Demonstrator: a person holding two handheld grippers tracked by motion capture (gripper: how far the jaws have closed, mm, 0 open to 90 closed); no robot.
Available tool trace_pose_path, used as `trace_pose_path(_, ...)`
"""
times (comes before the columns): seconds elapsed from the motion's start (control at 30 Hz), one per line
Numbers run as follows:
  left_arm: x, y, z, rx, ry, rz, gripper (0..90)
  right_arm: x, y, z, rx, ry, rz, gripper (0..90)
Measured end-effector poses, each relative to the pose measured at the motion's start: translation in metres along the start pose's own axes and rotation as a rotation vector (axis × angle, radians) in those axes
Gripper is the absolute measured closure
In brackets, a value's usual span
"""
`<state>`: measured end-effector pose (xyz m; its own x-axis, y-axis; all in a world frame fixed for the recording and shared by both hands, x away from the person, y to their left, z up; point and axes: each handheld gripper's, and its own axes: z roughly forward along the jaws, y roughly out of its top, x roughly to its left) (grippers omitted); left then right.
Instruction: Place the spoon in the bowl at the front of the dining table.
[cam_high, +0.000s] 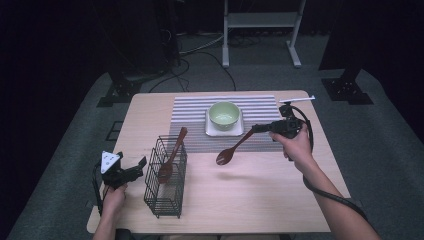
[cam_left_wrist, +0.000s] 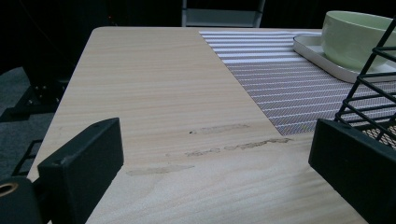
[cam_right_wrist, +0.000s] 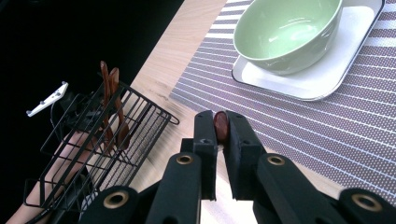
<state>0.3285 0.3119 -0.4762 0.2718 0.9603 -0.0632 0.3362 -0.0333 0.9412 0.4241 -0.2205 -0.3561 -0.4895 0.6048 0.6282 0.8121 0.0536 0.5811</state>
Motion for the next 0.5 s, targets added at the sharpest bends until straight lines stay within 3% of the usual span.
trace_pose_path(0.5,-0.0003,0.0,0.0002,0.001,0.0,0.004,2.2,-0.0079,0.005,0.0001,-0.027,-0.018,0.02,82.5)
